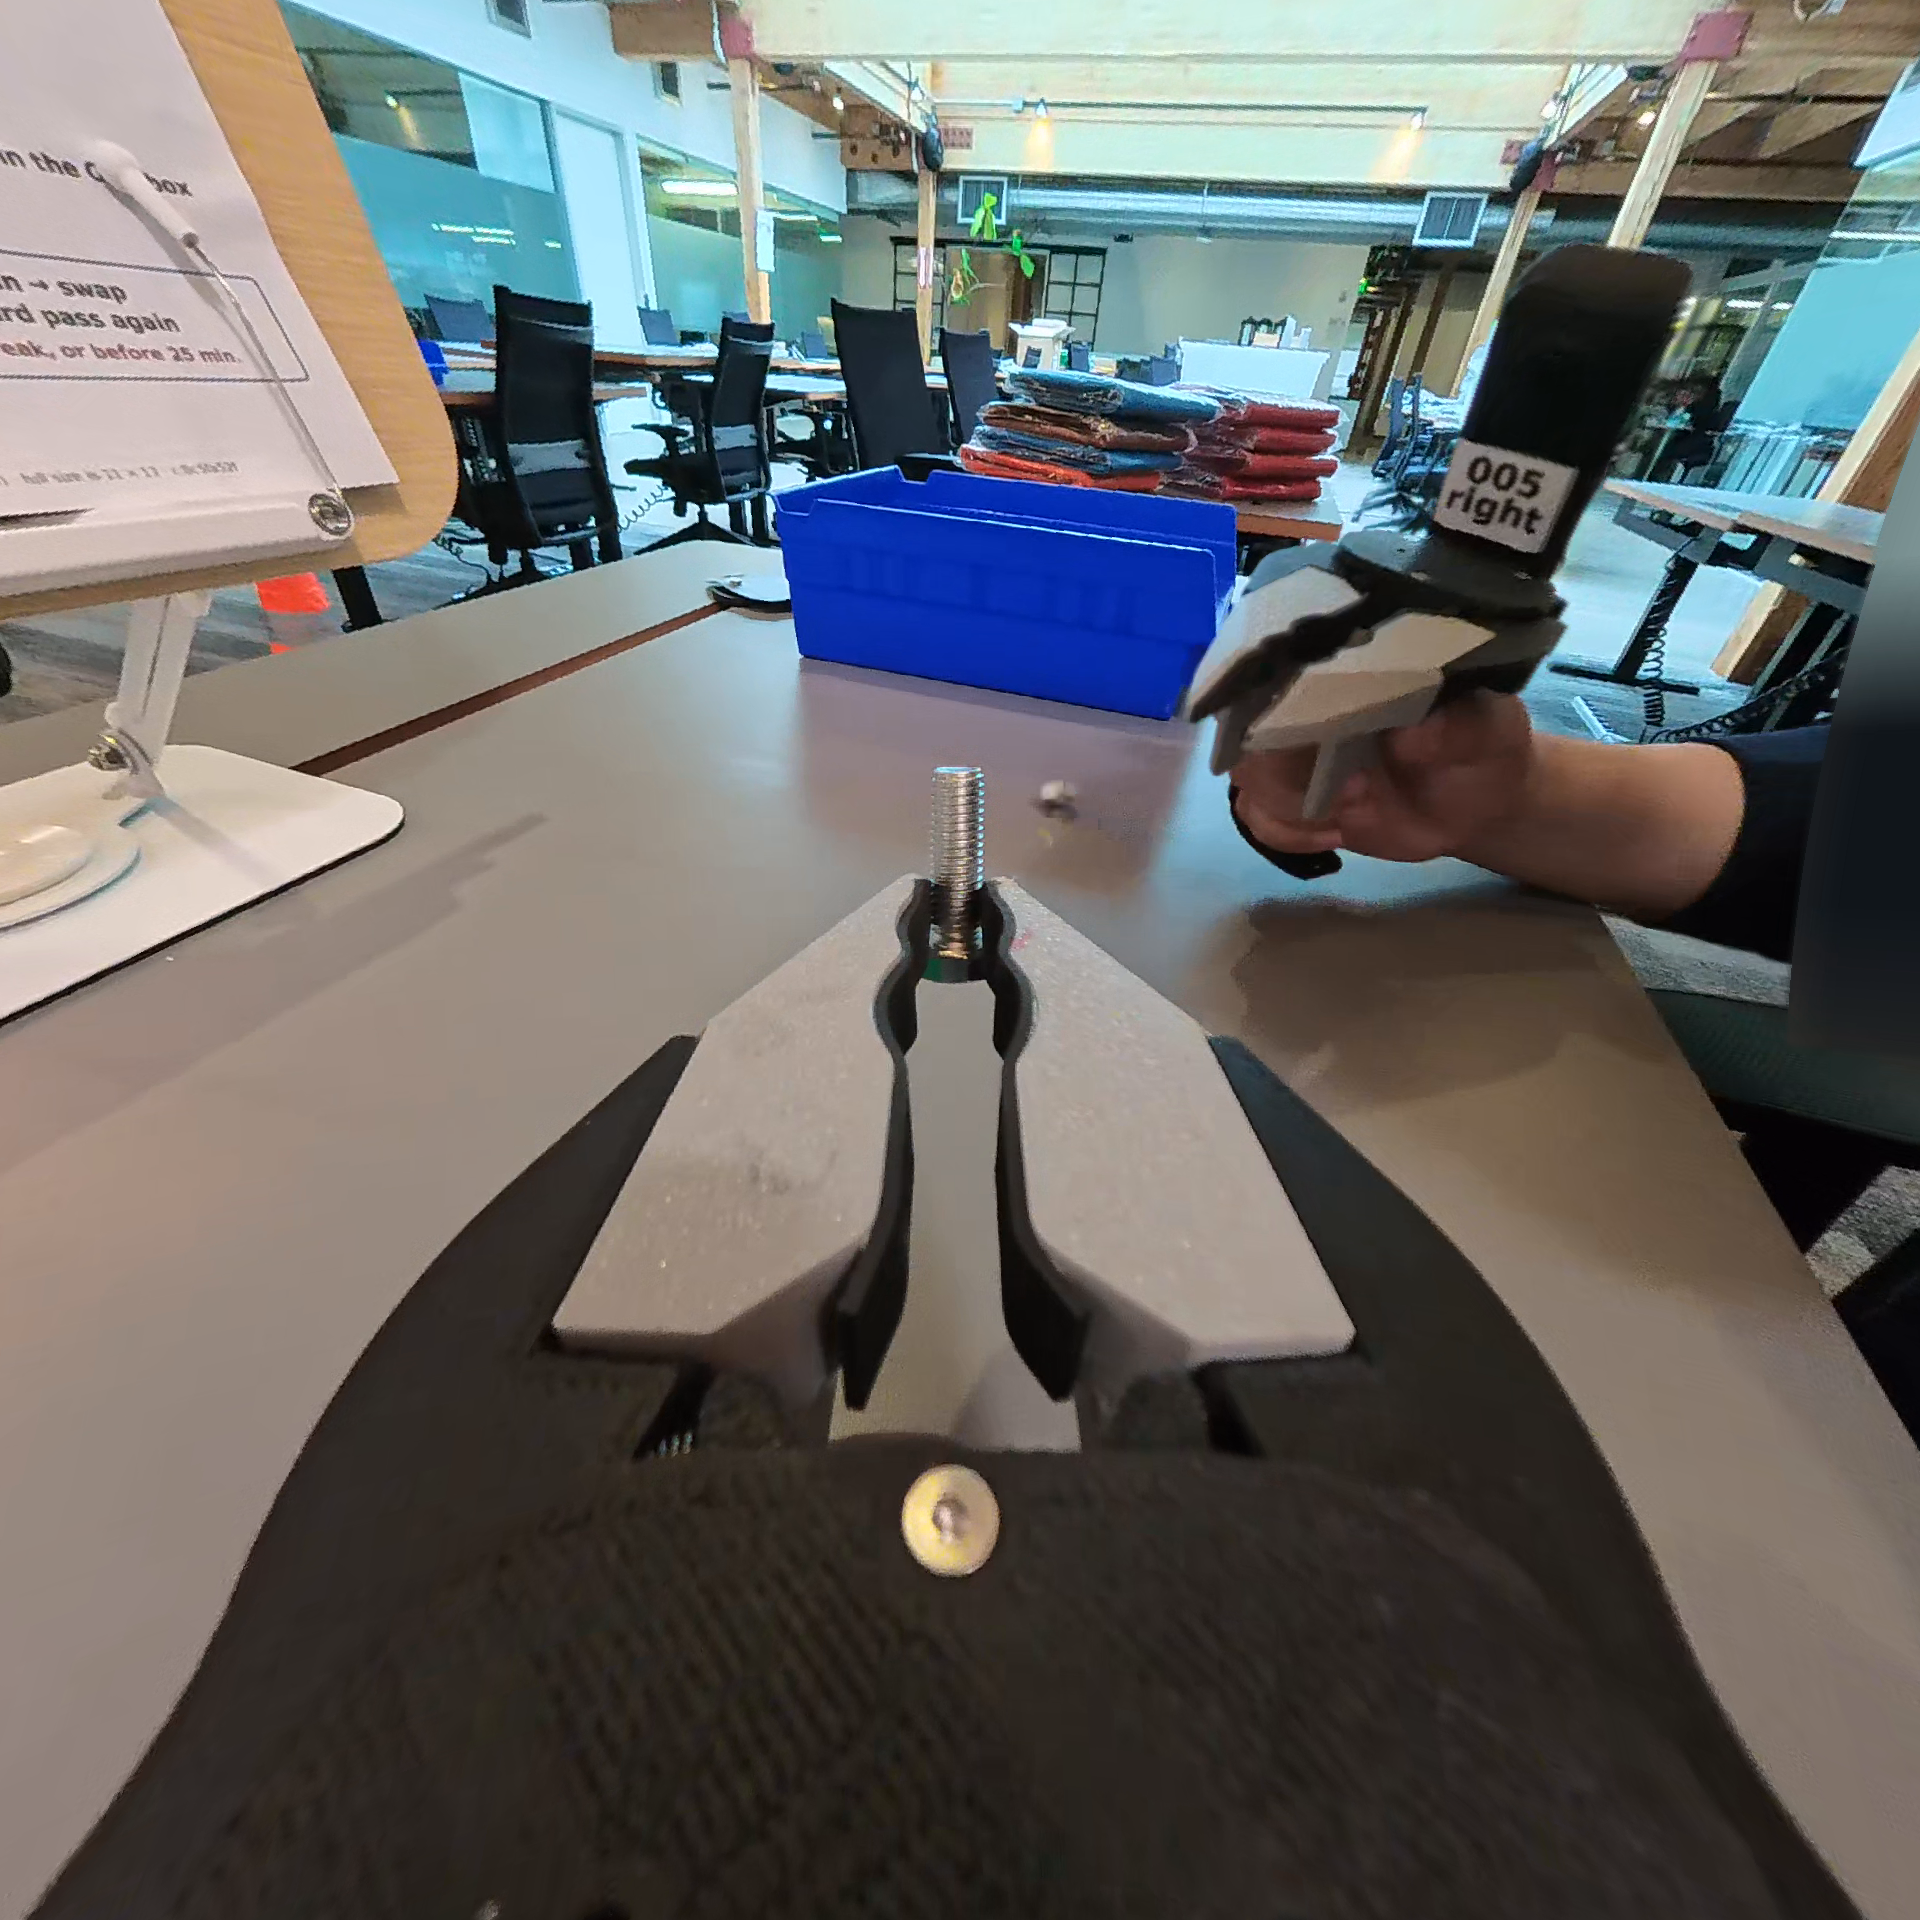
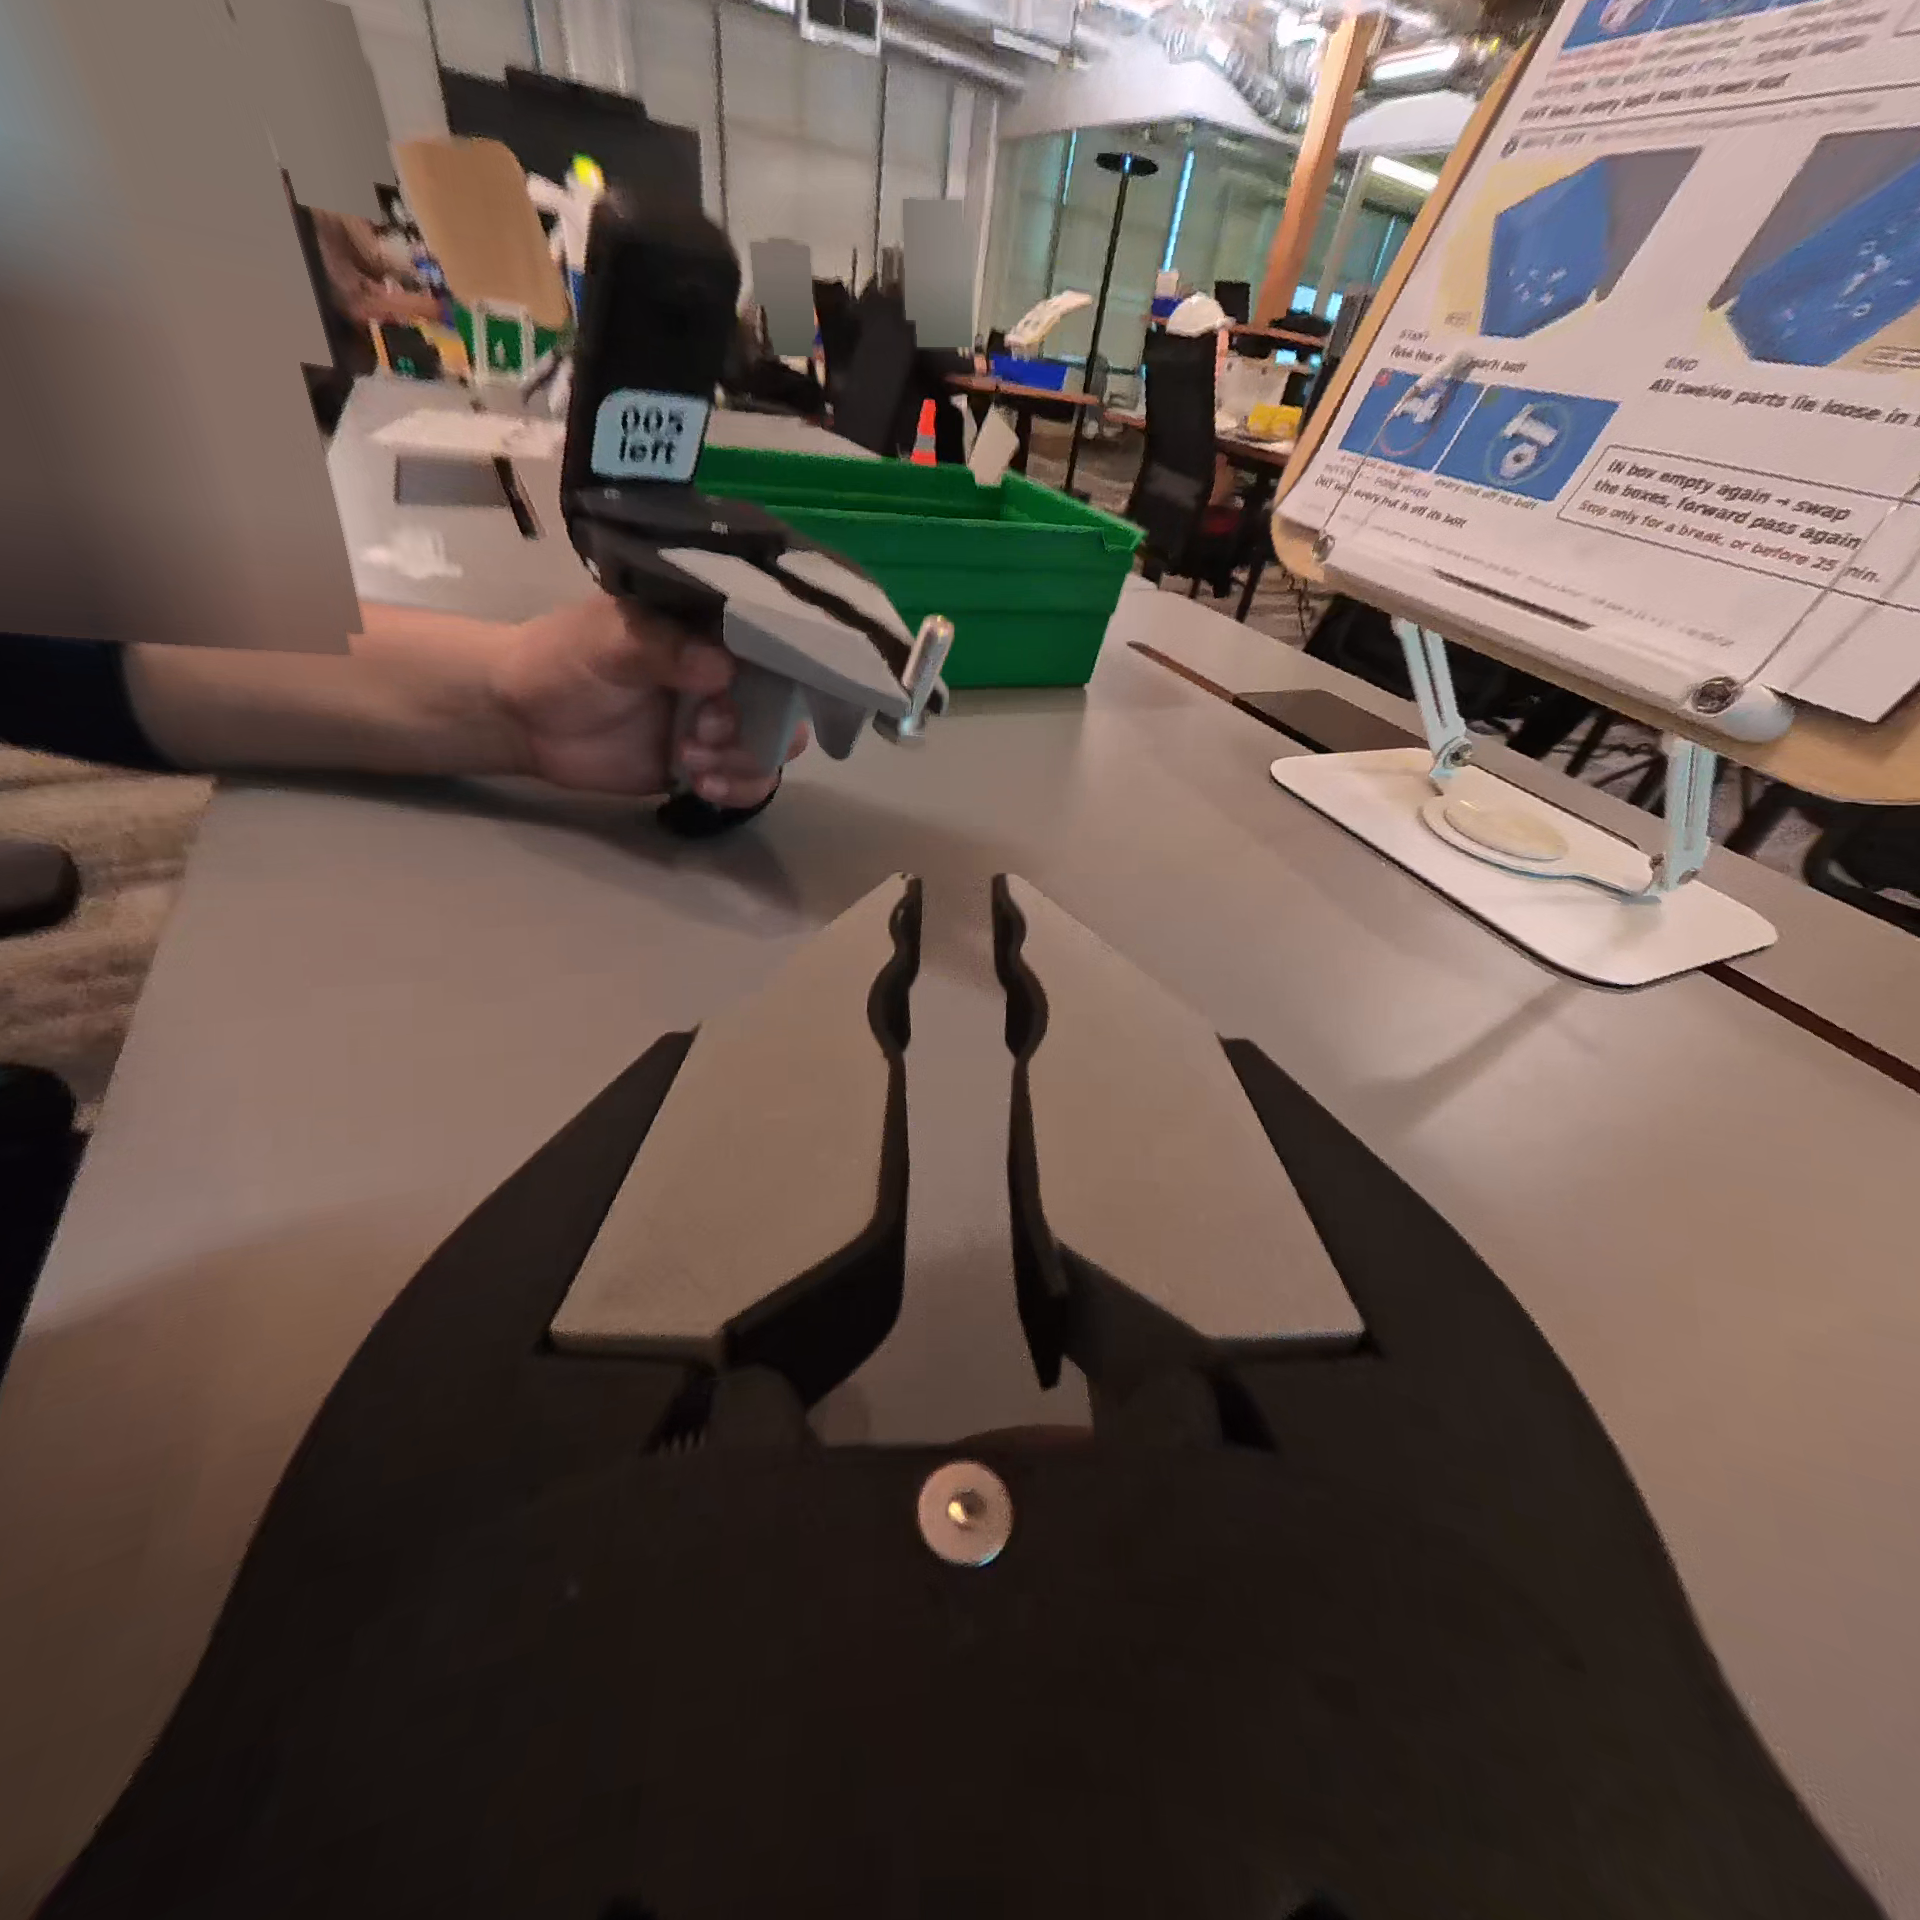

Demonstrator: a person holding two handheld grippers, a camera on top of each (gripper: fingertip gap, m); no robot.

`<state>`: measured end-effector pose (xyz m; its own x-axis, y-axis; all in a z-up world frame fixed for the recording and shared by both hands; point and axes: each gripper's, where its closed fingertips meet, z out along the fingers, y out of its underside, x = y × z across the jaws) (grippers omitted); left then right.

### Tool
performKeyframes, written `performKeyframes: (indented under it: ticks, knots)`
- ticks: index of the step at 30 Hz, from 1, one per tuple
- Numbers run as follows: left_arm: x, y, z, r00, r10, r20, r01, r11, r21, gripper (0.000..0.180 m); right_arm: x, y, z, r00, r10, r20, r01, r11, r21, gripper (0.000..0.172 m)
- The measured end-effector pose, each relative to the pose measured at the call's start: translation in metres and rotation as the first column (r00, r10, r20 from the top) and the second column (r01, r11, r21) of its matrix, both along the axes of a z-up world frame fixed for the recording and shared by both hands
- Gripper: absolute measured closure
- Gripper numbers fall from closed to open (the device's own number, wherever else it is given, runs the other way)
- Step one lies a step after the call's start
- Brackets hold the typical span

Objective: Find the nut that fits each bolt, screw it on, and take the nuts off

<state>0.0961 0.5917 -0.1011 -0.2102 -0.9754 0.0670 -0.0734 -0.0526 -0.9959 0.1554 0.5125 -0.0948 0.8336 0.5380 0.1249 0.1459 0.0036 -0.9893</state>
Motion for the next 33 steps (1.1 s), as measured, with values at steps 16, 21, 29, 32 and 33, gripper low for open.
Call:
performKeyframes:
  ticks: [16,21,29,32,33]
  knots:
    - [-0.002,-0.009,-0.001,0.999,-0.046,-0.005,0.046,0.999,0.012,0.174,0.134,-0.044,0.006,0.879,-0.476,0.037,0.471,0.852,-0.227,0.140]
    - [0.000,-0.014,-0.001,0.998,-0.062,-0.009,0.062,0.998,0.001,0.173,0.163,-0.041,-0.025,0.819,-0.513,0.257,0.573,0.716,-0.398,0.133]
    - [-0.003,-0.022,0.009,0.988,-0.140,0.060,0.144,0.987,-0.075,0.173,0.128,0.009,-0.049,0.928,-0.200,0.315,0.347,0.770,-0.535,0.150]
    - [-0.003,-0.020,0.012,0.985,-0.155,0.075,0.163,0.979,-0.122,0.173,0.058,0.015,-0.023,0.989,-0.013,0.150,0.086,0.868,-0.488,0.154]
    - [-0.002,-0.021,0.012,0.984,-0.158,0.076,0.167,0.978,-0.128,0.173,0.035,0.019,-0.014,0.992,0.033,0.120,0.025,0.891,-0.453,0.156]
